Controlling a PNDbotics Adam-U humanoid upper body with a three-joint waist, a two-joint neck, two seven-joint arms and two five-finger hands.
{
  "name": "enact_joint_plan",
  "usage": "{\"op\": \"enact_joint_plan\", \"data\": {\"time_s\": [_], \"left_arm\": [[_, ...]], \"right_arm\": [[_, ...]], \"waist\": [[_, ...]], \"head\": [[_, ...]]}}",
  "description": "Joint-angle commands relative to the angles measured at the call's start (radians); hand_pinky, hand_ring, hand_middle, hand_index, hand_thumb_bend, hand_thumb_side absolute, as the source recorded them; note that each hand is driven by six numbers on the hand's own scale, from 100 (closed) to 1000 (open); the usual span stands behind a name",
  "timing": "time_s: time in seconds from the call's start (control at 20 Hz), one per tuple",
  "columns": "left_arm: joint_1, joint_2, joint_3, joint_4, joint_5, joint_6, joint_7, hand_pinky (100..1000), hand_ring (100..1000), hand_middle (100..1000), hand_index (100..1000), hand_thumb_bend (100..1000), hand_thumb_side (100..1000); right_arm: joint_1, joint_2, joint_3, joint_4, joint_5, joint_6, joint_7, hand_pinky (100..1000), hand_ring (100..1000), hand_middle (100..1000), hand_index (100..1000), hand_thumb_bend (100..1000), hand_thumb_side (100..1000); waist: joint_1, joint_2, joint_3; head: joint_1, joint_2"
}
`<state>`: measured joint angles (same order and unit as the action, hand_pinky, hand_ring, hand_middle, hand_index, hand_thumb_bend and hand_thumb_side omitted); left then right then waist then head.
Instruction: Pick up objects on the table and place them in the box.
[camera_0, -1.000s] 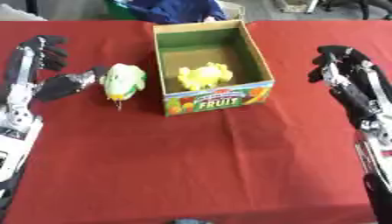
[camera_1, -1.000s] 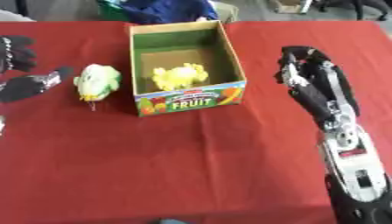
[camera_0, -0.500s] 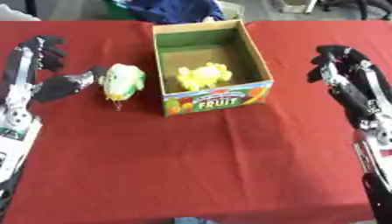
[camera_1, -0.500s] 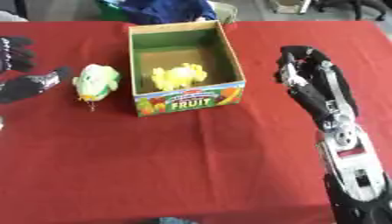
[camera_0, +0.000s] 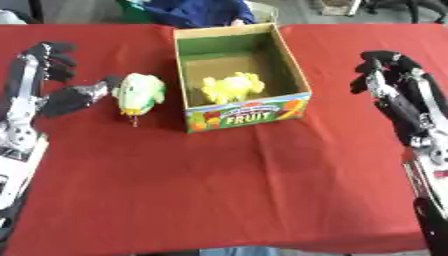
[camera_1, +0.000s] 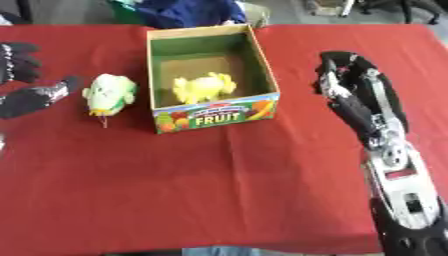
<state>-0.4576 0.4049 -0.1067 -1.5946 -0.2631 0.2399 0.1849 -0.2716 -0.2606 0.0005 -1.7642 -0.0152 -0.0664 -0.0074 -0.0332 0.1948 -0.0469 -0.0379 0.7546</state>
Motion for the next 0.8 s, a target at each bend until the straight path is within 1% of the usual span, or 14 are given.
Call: {"op": "enact_joint_plan", "data": {"time_s": [0.05,0.8], "left_arm": [[-0.011,0.014,0.008,-0.013,-0.001,-0.001,-0.005,606,551,532,743,769,288],[-0.014,0.013,0.005,-0.009,-0.004,0.000,-0.010,608,556,535,743,775,293]], "right_arm": [[-0.006,-0.026,-0.007,-0.021,0.004,0.000,-0.005,522,527,562,727,100,446],[-0.004,-0.027,-0.007,-0.023,0.004,0.000,-0.005,523,527,562,727,100,446]], "waist": [[0.000,-0.016,0.001],[0.001,-0.017,0.000]], "head": [[-0.003,-0.007],[-0.007,-0.012]]}}
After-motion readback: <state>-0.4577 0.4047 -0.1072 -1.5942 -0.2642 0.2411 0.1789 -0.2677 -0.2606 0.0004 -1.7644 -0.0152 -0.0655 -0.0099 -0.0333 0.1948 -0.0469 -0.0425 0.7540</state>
